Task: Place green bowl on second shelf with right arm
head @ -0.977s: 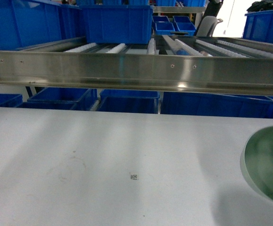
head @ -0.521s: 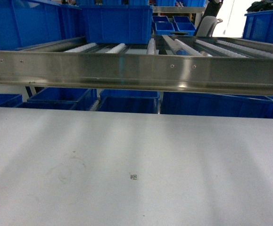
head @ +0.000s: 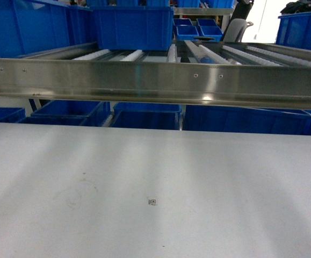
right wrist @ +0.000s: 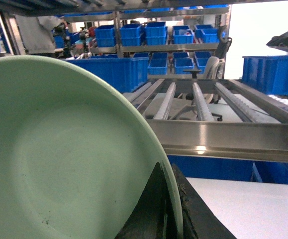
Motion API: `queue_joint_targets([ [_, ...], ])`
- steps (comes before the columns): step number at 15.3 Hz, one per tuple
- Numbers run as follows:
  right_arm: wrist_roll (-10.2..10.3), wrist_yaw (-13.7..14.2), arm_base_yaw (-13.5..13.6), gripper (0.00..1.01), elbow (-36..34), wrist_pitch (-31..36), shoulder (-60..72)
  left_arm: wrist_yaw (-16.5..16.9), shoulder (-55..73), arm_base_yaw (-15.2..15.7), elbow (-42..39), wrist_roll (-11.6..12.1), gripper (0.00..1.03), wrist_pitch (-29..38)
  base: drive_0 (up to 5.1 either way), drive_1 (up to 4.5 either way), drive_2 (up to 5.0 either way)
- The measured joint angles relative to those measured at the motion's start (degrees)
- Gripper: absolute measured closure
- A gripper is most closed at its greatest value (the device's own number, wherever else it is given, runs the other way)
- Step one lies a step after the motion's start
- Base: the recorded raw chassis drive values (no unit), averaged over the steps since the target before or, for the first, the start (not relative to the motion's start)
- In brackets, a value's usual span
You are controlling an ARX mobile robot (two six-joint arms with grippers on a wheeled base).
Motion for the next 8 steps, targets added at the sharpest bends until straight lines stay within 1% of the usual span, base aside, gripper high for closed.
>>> queue_joint_targets([
  [1,0.2,2.1,0.5,0.99,0.0,0.4,-0.6,0.0,0.0,0.0,0.0,0.0,0.05,0.0,0.0,0.00,0.0],
  [2,0.4,2.7,0.4,0.99,0.0,0.2,-0.5,0.0,0.0,0.0,0.0,0.0,0.05,0.0,0.0,0.00,0.0],
  [8,0.7,3.1,0.4,0.99,-0.1,0.3,-0.5,0.0,0.0,0.0,0.0,0.0,0.05,0.0,0.0,0.00,0.0],
])
